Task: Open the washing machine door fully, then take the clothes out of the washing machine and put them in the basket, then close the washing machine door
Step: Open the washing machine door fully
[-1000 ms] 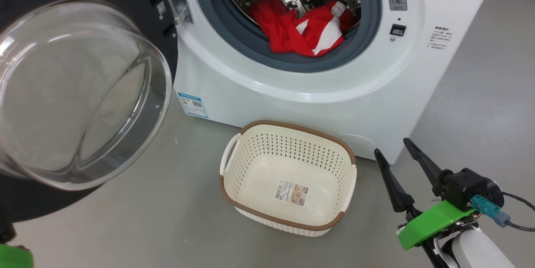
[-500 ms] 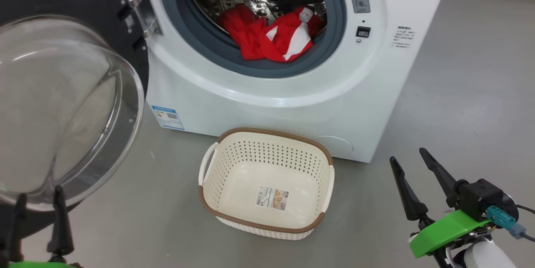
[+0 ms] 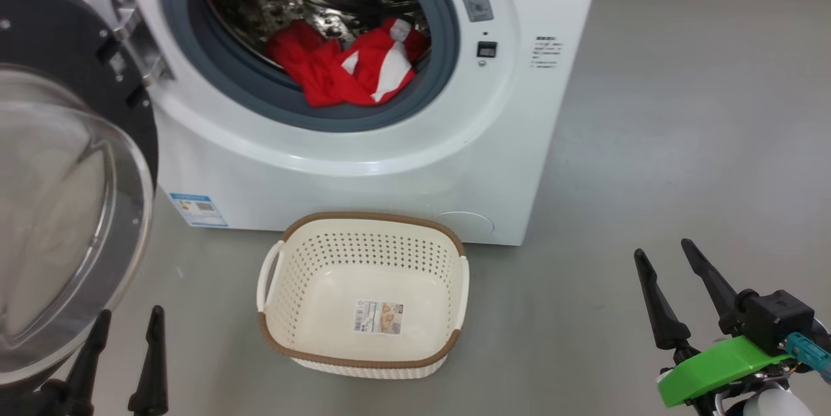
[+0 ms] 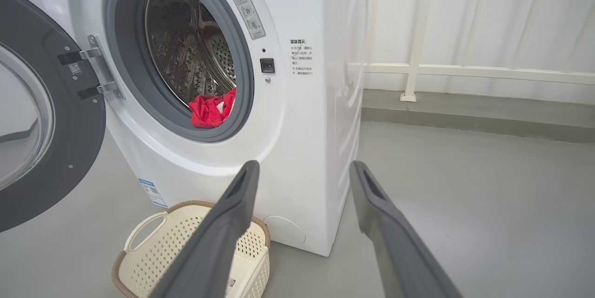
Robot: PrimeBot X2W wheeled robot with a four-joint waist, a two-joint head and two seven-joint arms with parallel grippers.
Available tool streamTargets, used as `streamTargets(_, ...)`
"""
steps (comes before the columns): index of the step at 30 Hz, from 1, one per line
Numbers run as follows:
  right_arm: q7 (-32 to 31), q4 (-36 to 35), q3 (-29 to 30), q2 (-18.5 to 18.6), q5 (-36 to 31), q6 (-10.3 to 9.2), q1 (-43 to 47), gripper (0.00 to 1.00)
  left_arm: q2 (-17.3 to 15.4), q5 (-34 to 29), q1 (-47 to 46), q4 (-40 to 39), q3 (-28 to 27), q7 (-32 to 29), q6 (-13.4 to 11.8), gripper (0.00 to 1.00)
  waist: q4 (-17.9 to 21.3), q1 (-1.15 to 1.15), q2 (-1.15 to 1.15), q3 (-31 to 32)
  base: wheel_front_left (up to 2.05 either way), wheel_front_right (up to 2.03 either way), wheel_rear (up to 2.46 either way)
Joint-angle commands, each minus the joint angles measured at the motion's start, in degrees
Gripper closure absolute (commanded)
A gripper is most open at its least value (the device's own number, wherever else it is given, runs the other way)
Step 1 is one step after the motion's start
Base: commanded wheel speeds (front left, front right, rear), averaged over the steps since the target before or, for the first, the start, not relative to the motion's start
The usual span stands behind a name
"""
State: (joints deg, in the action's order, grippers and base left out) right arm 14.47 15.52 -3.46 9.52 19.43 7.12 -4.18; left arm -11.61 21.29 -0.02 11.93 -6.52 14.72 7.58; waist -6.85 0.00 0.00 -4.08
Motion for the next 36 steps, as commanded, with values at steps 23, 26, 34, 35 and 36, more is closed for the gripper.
streamTargets(23,0.52,-3.76,2.21,0.19,-0.34,0.36,3.11,0.00,-1.88,1.28,0.62,-3.92,1.52,0.28,-0.09,0.00,8.94,0.00,0.00,-0.40,0.00,0.00,0.00)
streamTargets(26,0.52,-3.90,2.50,0.03,-0.45,0.36,3.16,0.00,-2.10,1.36,0.18,-4.09,1.62,0.28,-0.09,0.00,8.87,0.00,0.00,-0.63,0.00,0.00,0.00)
streamTargets(34,0.52,-3.93,2.77,-0.22,-0.63,0.36,3.14,0.00,-2.33,0.12,0.00,-4.68,2.02,0.28,-0.09,0.00,8.37,0.00,0.00,-0.49,0.00,0.00,0.00)
streamTargets(35,0.52,-3.96,2.79,-0.24,-0.65,0.36,3.15,0.00,-2.20,0.04,0.02,-4.70,1.88,0.28,-0.09,0.00,8.31,0.00,0.00,-0.46,0.00,0.00,0.00)
streamTargets(36,0.52,-3.98,2.81,-0.24,-0.66,0.36,3.19,0.00,-2.08,-0.18,0.02,-4.80,1.67,0.28,-0.09,0.00,8.21,0.00,0.00,-0.42,0.00,0.00,0.00)
